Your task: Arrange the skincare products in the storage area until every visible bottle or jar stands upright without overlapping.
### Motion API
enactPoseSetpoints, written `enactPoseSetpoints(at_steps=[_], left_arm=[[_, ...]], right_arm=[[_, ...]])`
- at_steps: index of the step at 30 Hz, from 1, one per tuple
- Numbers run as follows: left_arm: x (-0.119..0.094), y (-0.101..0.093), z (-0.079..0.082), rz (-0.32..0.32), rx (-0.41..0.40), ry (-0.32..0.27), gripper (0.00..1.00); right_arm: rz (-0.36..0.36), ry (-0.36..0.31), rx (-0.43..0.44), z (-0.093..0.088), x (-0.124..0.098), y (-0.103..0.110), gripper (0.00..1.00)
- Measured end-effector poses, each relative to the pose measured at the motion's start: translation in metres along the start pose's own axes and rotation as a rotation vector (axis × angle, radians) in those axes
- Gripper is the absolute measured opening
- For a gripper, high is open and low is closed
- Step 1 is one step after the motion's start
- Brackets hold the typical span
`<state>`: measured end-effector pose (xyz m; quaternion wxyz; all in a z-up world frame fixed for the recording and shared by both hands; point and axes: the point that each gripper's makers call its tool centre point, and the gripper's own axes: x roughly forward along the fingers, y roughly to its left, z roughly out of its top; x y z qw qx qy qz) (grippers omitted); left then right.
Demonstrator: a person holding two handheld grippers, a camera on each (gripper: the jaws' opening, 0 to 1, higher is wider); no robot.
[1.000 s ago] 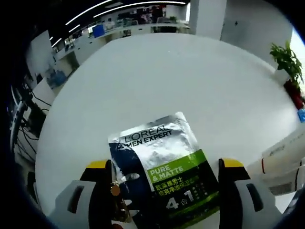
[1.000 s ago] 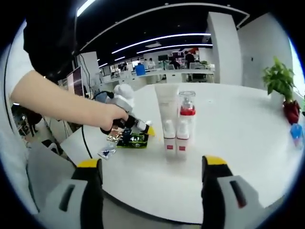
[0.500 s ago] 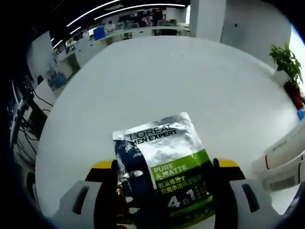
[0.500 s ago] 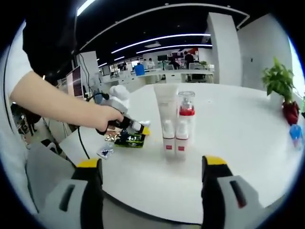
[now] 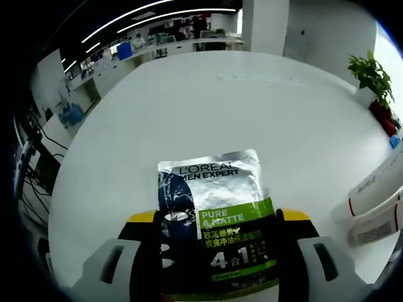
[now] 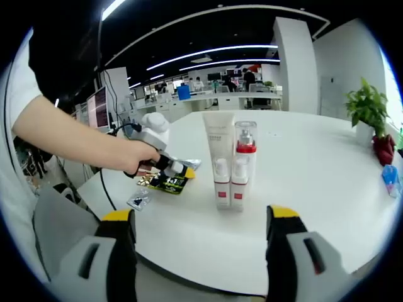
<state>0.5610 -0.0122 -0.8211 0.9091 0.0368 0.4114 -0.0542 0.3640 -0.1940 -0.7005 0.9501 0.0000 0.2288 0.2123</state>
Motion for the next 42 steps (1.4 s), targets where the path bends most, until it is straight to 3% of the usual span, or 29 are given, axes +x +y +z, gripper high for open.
enactPoseSetpoints(at_steps=[2, 4, 14, 24, 27, 32, 33, 34, 35, 37, 42], left_arm=[[0.0, 0.001, 0.006, -0.011, 0.041, -0.026, 0.51], [0.0, 0.002, 0.002, -0.007, 0.003, -0.001, 0.5], [0.0, 0.003, 0.003, -0.011, 0.004, -0.016, 0.45], [0.0, 0.013, 0.006, -0.01, 0.011, -0.024, 0.31], [-0.002, 0.012, 0.009, -0.046, -0.087, -0.055, 0.26], [-0.006, 0.015, 0.009, -0.07, -0.116, -0.059, 0.19], [-0.008, 0.015, 0.009, -0.072, -0.118, -0.062, 0.13], [-0.012, 0.017, 0.015, -0.08, -0.065, -0.095, 0.02], [-0.013, 0.015, 0.017, -0.088, -0.113, -0.106, 0.02], [-0.016, 0.011, 0.016, -0.117, -0.051, -0.095, 0.02], [-0.019, 0.016, 0.007, -0.121, -0.107, -0.083, 0.01]], right_arm=[[-0.002, 0.0, -0.002, 0.0, 0.0, 0.0, 0.86], [-0.003, -0.001, -0.001, 0.0, 0.0, -0.001, 0.86], [-0.005, 0.001, -0.007, 0.0, 0.0, 0.0, 0.86], [-0.01, 0.0, -0.012, 0.0, 0.0, -0.001, 0.86], [-0.011, -0.001, -0.014, -0.001, 0.0, -0.001, 0.86], [-0.012, -0.002, -0.019, -0.001, 0.0, -0.002, 0.86], [-0.012, -0.002, -0.021, -0.001, 0.0, -0.002, 0.86], [-0.012, -0.001, -0.023, -0.001, 0.0, -0.002, 0.86], [-0.012, -0.002, -0.025, -0.001, 0.0, -0.002, 0.86], [-0.011, -0.003, -0.028, -0.001, 0.0, -0.002, 0.86], [-0.008, -0.004, -0.034, -0.001, 0.0, -0.001, 0.86]])
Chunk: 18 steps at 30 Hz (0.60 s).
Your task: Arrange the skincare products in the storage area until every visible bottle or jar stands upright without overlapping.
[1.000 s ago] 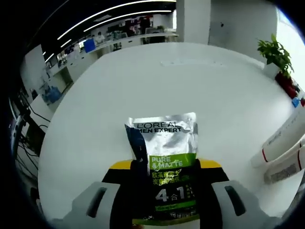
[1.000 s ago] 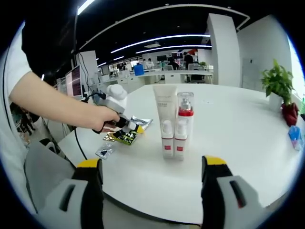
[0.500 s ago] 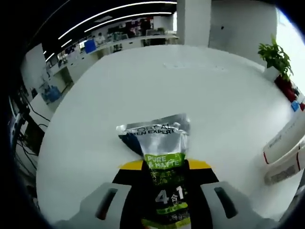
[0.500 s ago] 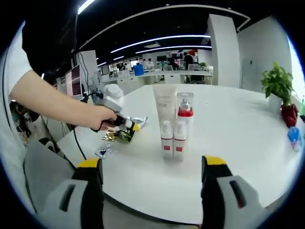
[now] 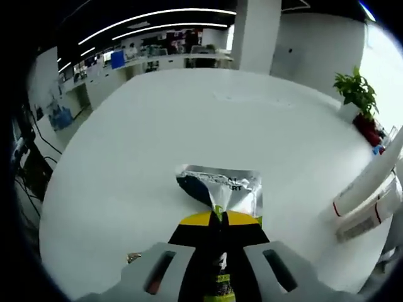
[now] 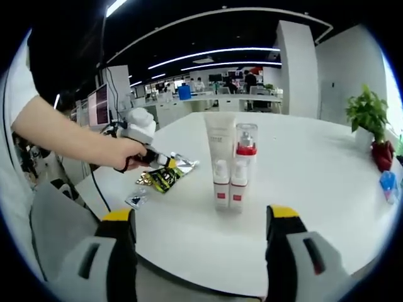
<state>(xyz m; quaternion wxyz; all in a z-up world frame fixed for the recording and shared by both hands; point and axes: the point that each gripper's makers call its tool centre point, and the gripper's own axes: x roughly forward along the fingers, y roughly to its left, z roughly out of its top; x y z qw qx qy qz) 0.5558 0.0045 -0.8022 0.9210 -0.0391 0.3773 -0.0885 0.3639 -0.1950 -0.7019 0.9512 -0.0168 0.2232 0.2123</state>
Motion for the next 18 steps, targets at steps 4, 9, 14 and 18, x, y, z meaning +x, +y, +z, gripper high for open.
enactPoseSetpoints(at_steps=[4, 9, 14, 18], left_arm=[[-0.007, -0.001, 0.001, -0.037, -0.008, -0.016, 0.01], [-0.022, -0.006, 0.003, -0.09, -0.078, -0.042, 0.01], [-0.04, -0.019, 0.009, -0.153, -0.122, -0.073, 0.01], [-0.057, -0.031, 0.016, -0.206, -0.147, -0.105, 0.01]], right_arm=[[0.002, -0.002, -0.006, 0.0, 0.0, 0.0, 0.86], [0.009, -0.004, -0.015, 0.001, 0.0, 0.002, 0.86], [0.016, -0.009, -0.015, 0.002, 0.0, 0.003, 0.85], [0.024, -0.013, -0.017, 0.003, 0.0, 0.005, 0.85]])
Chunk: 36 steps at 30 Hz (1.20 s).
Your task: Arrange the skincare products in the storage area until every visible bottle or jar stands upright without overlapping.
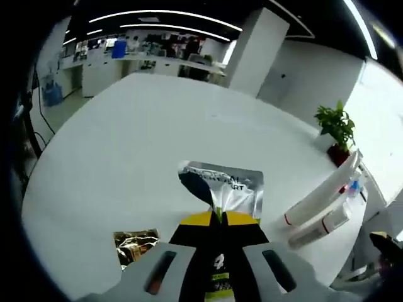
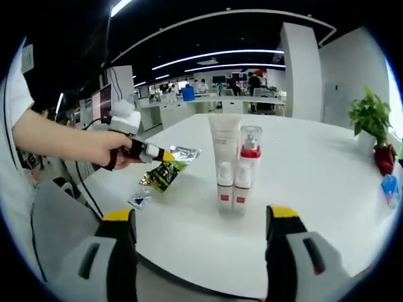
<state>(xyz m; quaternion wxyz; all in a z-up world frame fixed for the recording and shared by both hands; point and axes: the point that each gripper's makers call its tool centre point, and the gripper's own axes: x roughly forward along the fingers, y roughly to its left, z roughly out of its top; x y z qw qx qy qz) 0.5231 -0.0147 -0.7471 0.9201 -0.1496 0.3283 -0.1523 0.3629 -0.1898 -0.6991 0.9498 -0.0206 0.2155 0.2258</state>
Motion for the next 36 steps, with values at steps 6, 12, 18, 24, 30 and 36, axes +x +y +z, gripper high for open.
enactPoseSetpoints(at_steps=[6, 12, 18, 24, 30, 36], left_arm=[[-0.017, -0.019, 0.004, -0.051, -0.007, -0.028, 0.0], [-0.033, -0.033, 0.007, -0.091, 0.008, -0.051, 0.0], [-0.057, -0.047, 0.007, -0.144, 0.052, -0.077, 0.0], [-0.084, -0.057, 0.004, -0.195, 0.074, -0.09, 0.0], [-0.104, -0.069, 0.003, -0.253, 0.061, -0.1, 0.0], [-0.122, -0.084, 0.003, -0.327, 0.043, -0.109, 0.0]], right_arm=[[0.012, -0.003, -0.008, 0.001, 0.0, 0.003, 0.85], [0.03, -0.001, -0.027, 0.002, 0.0, 0.008, 0.85], [0.063, 0.003, -0.046, 0.004, 0.0, 0.017, 0.85], [0.133, 0.007, -0.065, 0.006, 0.0, 0.031, 0.83], [0.194, -0.01, -0.067, 0.014, 0.002, 0.045, 0.77], [0.27, -0.031, -0.083, 0.025, 0.008, 0.066, 0.68]])
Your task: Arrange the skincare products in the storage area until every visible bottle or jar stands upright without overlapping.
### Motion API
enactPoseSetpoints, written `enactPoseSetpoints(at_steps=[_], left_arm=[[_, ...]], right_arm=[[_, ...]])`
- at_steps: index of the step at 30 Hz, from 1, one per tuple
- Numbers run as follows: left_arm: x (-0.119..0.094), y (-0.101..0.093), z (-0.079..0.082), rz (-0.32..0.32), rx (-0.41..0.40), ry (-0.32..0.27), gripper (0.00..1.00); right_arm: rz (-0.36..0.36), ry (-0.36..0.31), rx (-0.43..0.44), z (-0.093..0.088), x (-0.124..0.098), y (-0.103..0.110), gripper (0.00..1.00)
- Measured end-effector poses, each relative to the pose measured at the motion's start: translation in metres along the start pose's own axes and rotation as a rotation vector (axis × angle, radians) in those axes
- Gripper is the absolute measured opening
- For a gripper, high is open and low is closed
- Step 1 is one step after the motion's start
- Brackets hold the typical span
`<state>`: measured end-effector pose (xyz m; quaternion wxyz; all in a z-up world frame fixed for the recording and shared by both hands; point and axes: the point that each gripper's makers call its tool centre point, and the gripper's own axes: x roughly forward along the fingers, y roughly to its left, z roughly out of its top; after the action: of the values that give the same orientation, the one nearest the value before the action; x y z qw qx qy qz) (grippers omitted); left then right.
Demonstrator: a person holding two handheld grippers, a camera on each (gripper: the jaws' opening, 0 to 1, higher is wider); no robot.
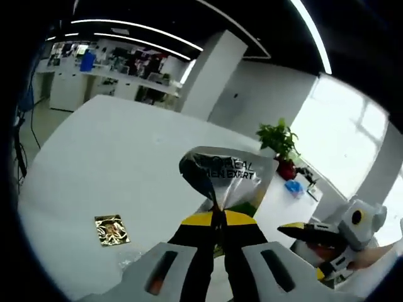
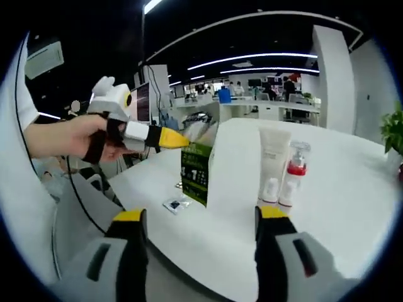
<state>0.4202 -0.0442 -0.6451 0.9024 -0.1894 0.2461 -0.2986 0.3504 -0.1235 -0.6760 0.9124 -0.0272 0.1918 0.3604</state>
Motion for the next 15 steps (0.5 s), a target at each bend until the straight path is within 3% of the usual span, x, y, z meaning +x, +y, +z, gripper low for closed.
enactPoseSetpoints(at_steps=[4, 10, 13, 15], left_arm=[[-0.007, -0.018, -0.001, -0.074, -0.017, 0.004, 0.0], [-0.015, -0.036, -0.004, -0.132, -0.006, 0.013, 0.0], [-0.018, -0.043, -0.005, -0.16, -0.02, 0.012, 0.0], [-0.019, -0.047, -0.007, -0.168, -0.019, 0.015, 0.0]], right_arm=[[0.035, -0.014, -0.004, 0.006, 0.008, 0.007, 0.63], [0.069, -0.046, 0.011, 0.017, 0.021, 0.007, 0.57], [0.081, -0.063, 0.041, 0.021, 0.027, 0.007, 0.49], [0.099, -0.069, 0.056, 0.022, 0.029, 0.011, 0.38]])
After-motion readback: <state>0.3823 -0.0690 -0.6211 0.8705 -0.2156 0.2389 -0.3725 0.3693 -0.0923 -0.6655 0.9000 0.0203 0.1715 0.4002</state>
